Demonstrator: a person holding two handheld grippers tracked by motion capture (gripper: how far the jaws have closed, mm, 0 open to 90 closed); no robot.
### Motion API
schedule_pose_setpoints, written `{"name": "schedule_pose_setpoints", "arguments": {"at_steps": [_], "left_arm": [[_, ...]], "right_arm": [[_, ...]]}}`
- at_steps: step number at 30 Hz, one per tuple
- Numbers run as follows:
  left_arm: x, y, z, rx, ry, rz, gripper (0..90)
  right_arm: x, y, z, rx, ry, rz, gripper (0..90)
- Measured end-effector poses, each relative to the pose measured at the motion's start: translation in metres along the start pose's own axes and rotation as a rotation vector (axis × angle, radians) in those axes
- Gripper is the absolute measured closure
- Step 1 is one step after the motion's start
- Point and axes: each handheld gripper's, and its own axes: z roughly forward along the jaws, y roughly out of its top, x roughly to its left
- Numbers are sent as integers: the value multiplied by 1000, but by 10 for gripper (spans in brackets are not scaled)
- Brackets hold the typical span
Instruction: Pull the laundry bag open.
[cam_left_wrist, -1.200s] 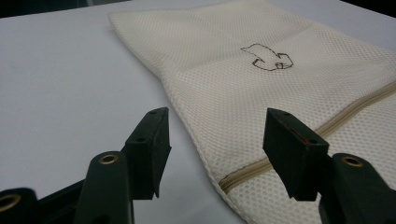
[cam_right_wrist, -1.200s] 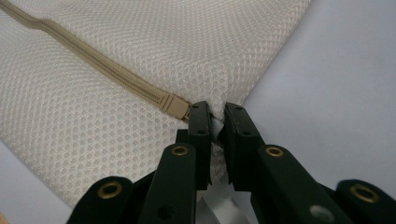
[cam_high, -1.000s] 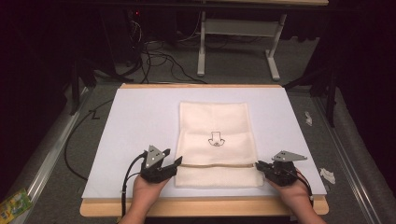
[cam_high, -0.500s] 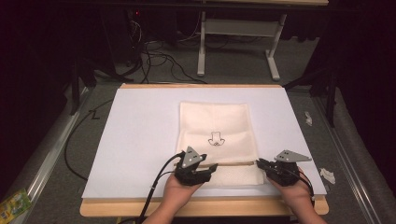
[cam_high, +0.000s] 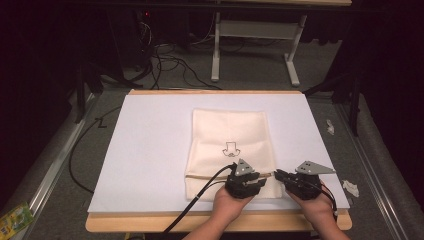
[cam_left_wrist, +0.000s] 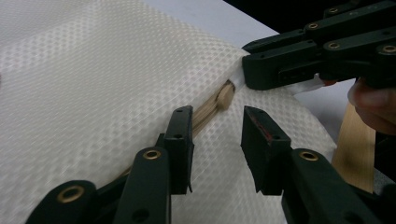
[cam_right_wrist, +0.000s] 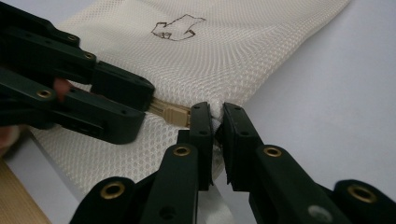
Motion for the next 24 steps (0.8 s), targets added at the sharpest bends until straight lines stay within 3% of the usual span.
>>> {"name": "schedule_pose_setpoints", "arguments": {"at_steps": [8,12,20,24], "left_arm": [[-9,7,9,-21,0,17,746],[-9,8,11,-19,15,32,861],[-5,8,6,-5,8,31,871],[3,5,0,2,37,11,873]], "right_arm": [[1,2,-1,-12,11,0,843],[3,2,-2,-17,13,-5,843],[4,2,-1,-9,14,-10,847],[3,3,-3,-18,2,-2,853]]}}
